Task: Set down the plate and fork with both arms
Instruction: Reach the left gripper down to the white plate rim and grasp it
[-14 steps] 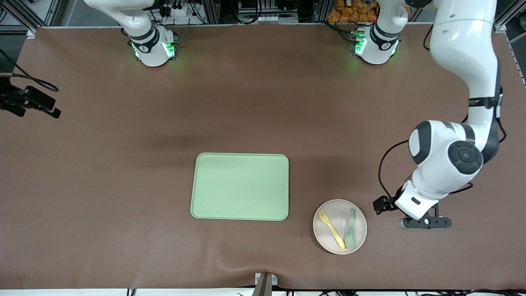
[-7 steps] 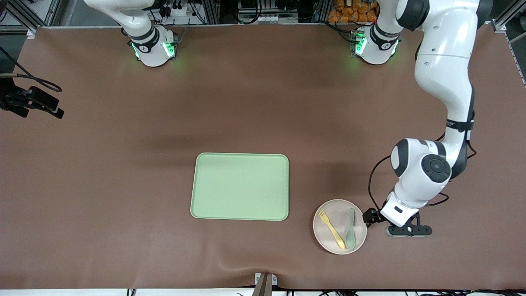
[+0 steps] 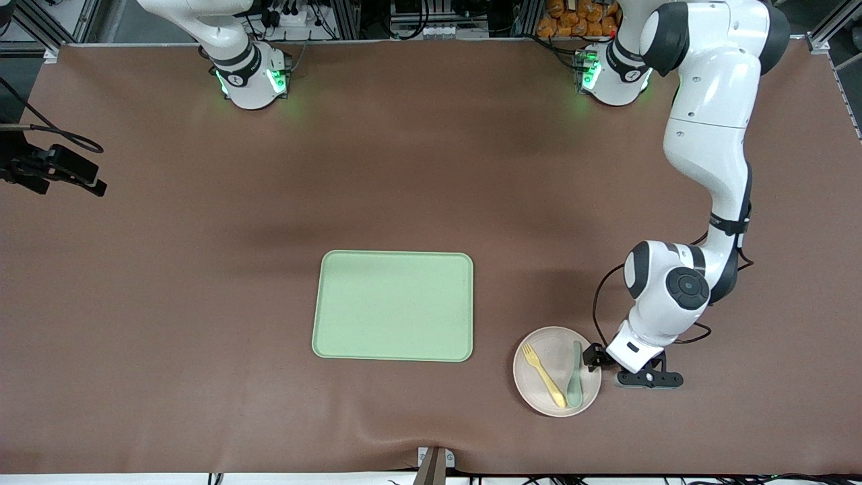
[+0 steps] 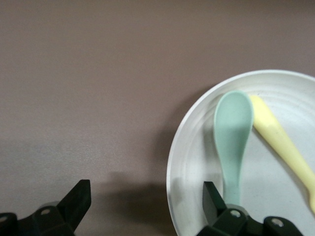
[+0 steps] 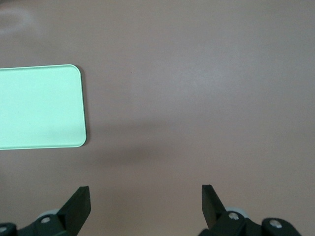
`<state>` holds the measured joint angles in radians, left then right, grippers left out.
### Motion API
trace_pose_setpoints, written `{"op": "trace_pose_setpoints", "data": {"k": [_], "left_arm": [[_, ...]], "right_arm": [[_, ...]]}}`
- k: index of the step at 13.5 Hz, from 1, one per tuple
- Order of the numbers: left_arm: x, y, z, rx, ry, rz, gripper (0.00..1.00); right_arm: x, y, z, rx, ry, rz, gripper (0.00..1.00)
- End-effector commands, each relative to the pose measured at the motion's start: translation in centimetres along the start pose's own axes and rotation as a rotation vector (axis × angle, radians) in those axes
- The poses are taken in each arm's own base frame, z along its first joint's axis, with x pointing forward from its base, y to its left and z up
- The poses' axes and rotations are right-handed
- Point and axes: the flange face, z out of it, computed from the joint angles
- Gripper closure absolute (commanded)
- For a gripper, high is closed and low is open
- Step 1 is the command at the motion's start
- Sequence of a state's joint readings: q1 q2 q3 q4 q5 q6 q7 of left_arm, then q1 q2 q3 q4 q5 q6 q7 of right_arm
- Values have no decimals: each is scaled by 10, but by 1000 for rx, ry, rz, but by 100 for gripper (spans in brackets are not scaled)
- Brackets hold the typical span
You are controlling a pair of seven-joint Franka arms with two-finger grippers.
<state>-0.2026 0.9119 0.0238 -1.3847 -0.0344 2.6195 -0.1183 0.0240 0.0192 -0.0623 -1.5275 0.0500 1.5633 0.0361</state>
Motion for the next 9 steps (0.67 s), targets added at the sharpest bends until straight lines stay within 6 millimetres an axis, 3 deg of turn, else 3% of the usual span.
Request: {"op": "trace_pose_setpoints", "data": {"k": [1,4,5,6,7,9], "left_arm": [[4,2,10,-10,41,10,0],[3,2,13,-10,44,10,0],[2,3,14,-11,43,1,10],[1,5,14,-14,42,-15,64],[-1,7,16,-15,37,-31,100],[-2,9,18,-16,34,-31,100]], "right_arm": [[1,-1,-1,5,-3,-4,0],[1,0,-1,5,-4,-3,0],[1,0,-1,3,-6,-3,0],[1,0,-1,5,-4,-3,0],[1,-1,-2,5,-3,-4,0],[1,-1,-2,5,-3,-4,0]]}}
